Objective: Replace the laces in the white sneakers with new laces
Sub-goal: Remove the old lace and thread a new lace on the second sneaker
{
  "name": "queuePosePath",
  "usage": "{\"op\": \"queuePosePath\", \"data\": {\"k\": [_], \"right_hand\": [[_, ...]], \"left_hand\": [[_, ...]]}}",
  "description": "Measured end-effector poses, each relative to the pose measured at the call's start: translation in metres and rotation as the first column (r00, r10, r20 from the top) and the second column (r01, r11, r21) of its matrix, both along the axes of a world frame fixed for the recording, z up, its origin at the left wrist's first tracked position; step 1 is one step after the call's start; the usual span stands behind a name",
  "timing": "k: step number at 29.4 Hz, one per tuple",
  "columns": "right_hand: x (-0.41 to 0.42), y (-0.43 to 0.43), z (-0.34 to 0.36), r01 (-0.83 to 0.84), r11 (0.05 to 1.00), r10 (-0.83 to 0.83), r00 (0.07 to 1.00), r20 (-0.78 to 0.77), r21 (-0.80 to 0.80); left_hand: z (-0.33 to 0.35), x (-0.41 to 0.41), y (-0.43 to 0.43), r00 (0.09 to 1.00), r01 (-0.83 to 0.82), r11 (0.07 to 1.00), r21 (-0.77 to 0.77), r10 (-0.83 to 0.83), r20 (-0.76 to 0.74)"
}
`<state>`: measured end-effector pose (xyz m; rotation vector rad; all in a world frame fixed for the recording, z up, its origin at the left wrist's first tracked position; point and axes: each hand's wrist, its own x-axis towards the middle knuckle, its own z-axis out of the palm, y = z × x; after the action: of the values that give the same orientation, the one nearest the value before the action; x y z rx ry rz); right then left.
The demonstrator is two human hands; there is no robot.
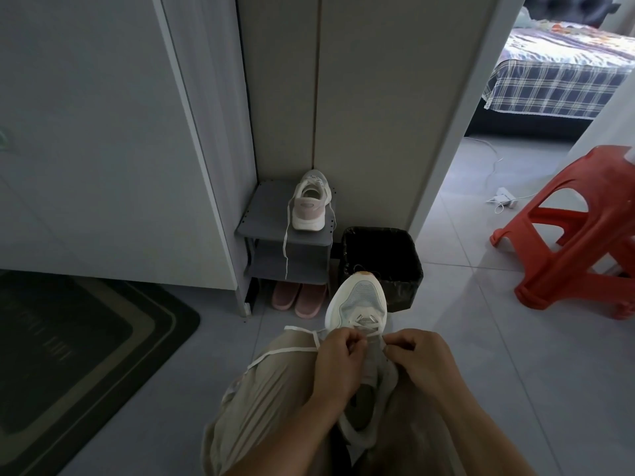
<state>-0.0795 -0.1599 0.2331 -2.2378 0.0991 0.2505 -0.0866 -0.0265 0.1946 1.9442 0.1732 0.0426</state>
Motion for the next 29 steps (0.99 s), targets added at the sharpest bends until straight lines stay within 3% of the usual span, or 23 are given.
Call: {"op": "queuePosePath", "data": {"k": [9,14,18,22,26,29], "right_hand": [[-0.001,0.005,-0.007,0.014,0.999,-0.013,1.000,0.021,-0.044],[0.004,0.001,-0.008,-0.044,0.990,0.050,0.998,0.037,-0.136],[0.016,-0.002,0.001,-0.137,0.971,0.133,0.991,-0.030,-0.198],[0.022,-0.005,0.006,-0.235,0.948,0.218,0.971,-0.100,-0.214],[0.026,-0.004,0.002,-0.264,0.933,0.256,0.965,-0.064,-0.245],[0.030,-0.010,0.002,-0.313,0.909,0.309,0.949,-0.060,-0.277]], "left_hand": [[-0.005,0.007,-0.001,0.999,-0.001,1.000,-0.017,0.001,-0.032],[0.007,0.012,-0.002,0.992,0.096,0.992,0.081,-0.102,0.080],[0.013,0.021,0.005,0.982,0.159,0.967,0.200,-0.176,0.068],[0.010,0.018,0.001,0.988,0.125,0.935,0.331,-0.148,0.047],[0.008,0.013,-0.008,0.994,0.039,0.955,0.293,-0.068,0.089],[0.016,0.014,-0.005,0.985,0.070,0.977,0.204,-0.100,0.142]]}}
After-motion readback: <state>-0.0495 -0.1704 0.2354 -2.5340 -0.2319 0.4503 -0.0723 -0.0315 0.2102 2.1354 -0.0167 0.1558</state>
